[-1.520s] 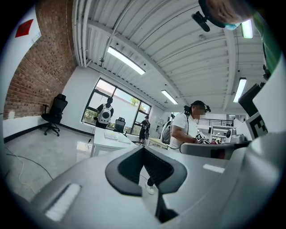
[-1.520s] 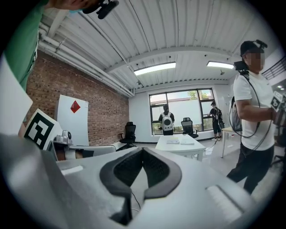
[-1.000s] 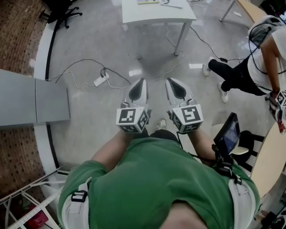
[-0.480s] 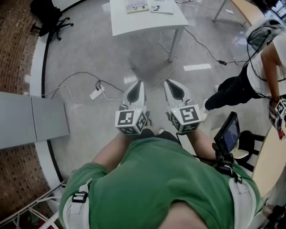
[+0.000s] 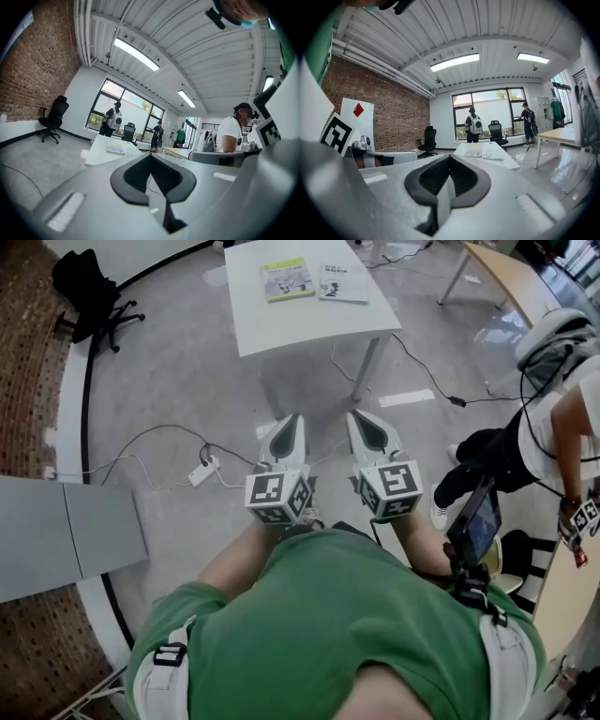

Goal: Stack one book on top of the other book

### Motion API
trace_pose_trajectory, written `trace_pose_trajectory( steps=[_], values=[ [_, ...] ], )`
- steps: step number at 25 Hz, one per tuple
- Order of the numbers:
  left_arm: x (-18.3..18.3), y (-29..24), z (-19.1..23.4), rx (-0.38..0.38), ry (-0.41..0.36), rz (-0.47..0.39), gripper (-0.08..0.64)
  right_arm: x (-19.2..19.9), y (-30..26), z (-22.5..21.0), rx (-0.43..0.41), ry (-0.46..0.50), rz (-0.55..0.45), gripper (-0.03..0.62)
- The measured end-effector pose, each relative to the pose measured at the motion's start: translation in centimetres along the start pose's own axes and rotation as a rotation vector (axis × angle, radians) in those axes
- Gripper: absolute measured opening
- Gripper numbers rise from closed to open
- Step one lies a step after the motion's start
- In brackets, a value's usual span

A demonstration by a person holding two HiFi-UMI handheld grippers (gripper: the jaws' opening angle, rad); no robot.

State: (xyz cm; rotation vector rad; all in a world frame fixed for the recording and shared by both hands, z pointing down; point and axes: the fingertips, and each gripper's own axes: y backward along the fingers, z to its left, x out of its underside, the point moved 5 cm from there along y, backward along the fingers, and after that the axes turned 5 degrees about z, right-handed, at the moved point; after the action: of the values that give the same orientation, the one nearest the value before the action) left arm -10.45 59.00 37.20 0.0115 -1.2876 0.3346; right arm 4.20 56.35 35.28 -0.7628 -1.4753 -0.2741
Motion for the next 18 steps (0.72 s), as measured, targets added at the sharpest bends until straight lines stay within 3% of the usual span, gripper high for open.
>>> trace_pose_trajectory(
  steps=[11, 18],
  values=[
    [-1.9, -3.8, 3.8, 0.038, 0.006, 0.032, 0.006, -1.4, -4.7, -1.0, 0.048, -0.009, -0.002, 0.003],
    [-2.4, -8.1, 4.8, 0.042, -0.001, 0.041, 0.006, -1.6, -8.0, -4.1, 0.049, -0.015, 0.01, 0.003]
  ],
)
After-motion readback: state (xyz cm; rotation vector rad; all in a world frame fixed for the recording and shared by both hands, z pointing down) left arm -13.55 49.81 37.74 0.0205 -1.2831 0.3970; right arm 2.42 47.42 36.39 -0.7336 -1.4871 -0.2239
